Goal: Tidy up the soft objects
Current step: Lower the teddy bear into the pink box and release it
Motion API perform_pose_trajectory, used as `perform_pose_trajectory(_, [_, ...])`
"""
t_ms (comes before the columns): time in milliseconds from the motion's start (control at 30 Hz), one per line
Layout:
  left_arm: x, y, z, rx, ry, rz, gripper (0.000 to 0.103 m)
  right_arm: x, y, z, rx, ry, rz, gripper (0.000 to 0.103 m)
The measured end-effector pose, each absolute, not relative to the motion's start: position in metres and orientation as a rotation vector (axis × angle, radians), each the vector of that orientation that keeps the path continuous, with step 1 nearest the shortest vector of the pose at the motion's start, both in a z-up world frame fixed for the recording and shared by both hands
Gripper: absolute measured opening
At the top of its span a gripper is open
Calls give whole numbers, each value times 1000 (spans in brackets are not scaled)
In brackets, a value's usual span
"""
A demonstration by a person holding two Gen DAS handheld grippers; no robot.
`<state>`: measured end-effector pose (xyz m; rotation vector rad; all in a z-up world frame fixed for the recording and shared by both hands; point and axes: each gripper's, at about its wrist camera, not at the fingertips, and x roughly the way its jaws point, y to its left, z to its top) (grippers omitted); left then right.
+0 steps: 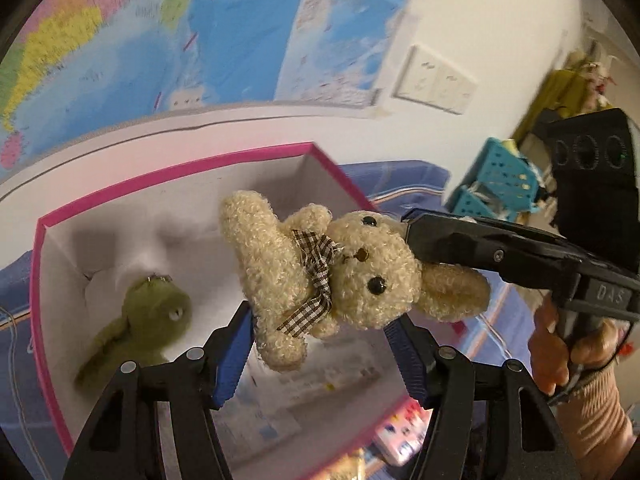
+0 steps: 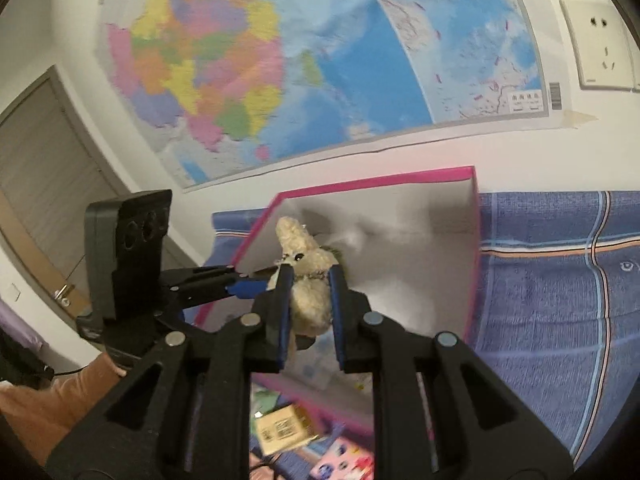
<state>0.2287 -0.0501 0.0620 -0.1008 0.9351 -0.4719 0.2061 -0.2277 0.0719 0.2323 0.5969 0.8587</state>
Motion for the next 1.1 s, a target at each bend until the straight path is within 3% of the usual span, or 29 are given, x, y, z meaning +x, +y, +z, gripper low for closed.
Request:
perform_pose_trajectory(133, [256, -52, 54, -115, 993, -407, 66, 241, -222, 66, 230, 627, 807, 20])
perform_pose_trajectory(333, [265, -48, 44, -130, 1030, -321, 67, 277, -213, 46, 177, 691, 618, 31])
perform_pose_trajectory(400, [256, -48, 47, -123, 999, -325, 67, 276, -212, 41, 152, 700, 584, 38])
perform_pose_trajectory(667, [215, -46, 74, -112, 890, -375, 67, 236, -232, 61, 158, 620, 604, 48])
perform_pose_trajectory(1100, [108, -44, 109, -88, 753, -518, 67, 103, -249, 110, 256, 504, 871, 52])
